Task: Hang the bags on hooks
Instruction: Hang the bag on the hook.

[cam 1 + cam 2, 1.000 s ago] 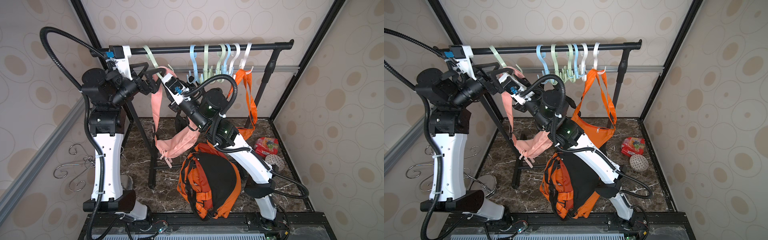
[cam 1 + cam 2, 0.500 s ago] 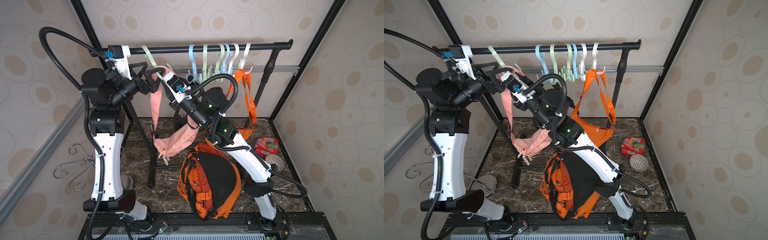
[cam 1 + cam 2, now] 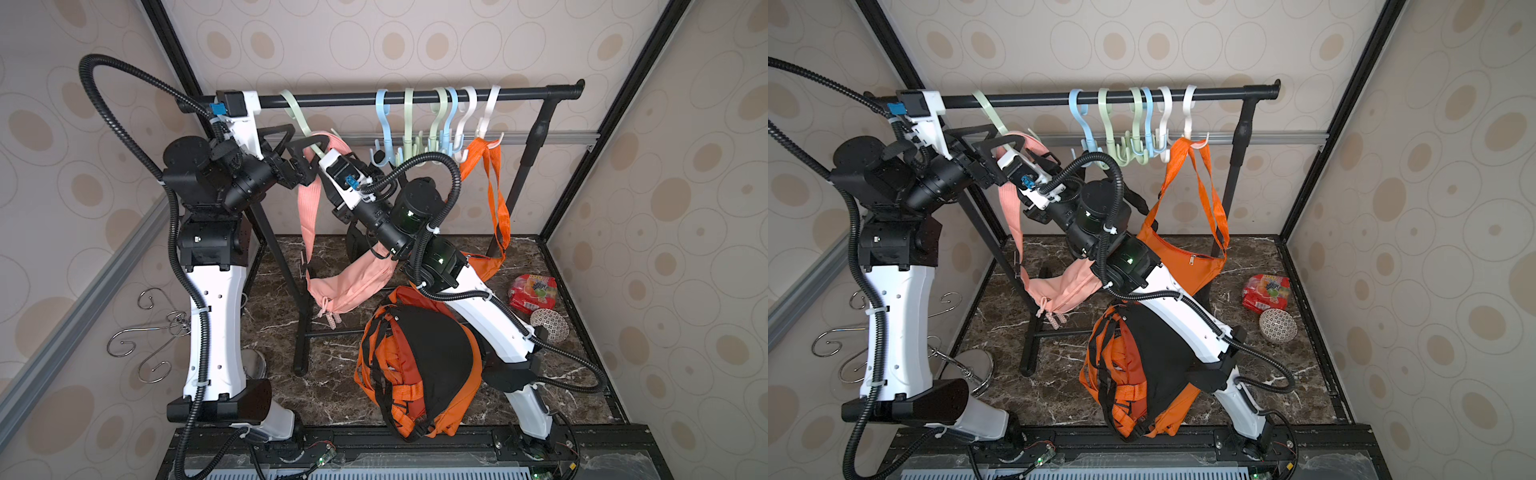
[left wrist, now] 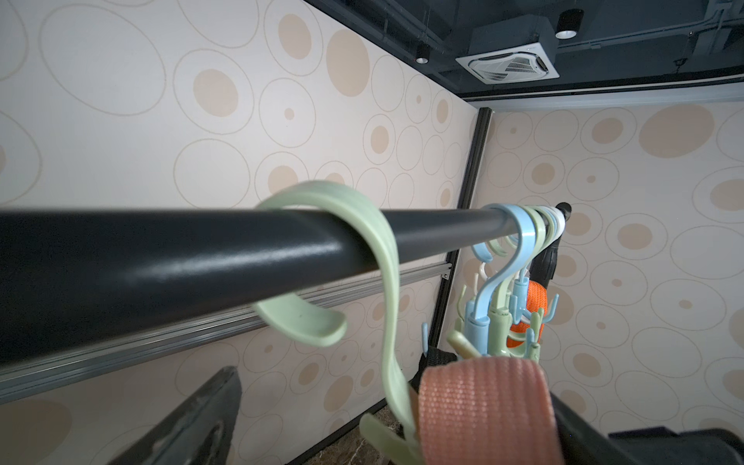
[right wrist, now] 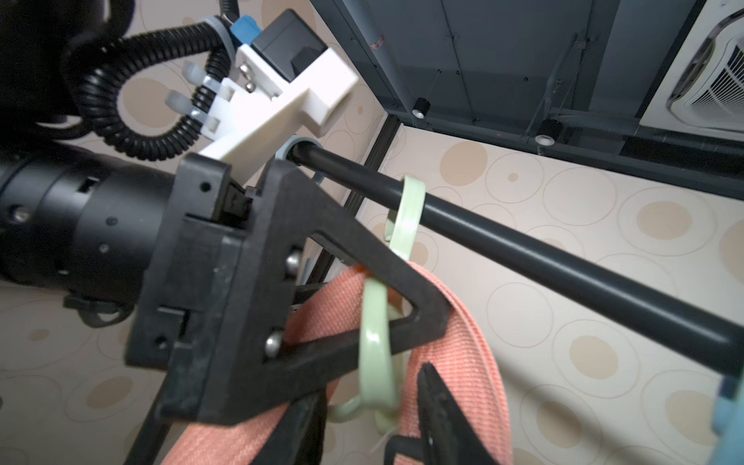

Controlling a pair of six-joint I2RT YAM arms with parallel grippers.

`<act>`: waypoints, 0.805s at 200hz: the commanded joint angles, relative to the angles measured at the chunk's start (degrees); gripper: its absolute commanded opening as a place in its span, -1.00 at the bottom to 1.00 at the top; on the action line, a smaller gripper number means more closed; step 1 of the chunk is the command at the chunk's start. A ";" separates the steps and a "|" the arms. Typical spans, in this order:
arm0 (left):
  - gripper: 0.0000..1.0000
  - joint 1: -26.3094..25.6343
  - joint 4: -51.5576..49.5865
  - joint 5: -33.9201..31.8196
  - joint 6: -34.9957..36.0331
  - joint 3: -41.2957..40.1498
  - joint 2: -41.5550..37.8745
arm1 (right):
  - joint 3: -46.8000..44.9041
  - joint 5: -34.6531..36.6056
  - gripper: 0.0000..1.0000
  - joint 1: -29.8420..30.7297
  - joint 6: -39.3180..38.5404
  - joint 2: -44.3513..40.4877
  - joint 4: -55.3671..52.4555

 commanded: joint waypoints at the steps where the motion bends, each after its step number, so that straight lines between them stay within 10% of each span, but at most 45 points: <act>1: 1.00 0.07 -1.04 2.16 -1.06 0.26 0.08 | 0.05 -0.70 -0.15 -0.26 -0.60 1.88 0.03; 91: 1.00 0.09 -0.09 3.46 -1.32 -1.11 -0.36 | 2.53 -2.06 -0.40 -0.85 1.29 2.56 5.47; 161: 1.00 0.09 0.17 3.82 -2.01 -0.01 0.06 | 3.84 -1.93 -1.00 -1.71 1.85 3.21 6.51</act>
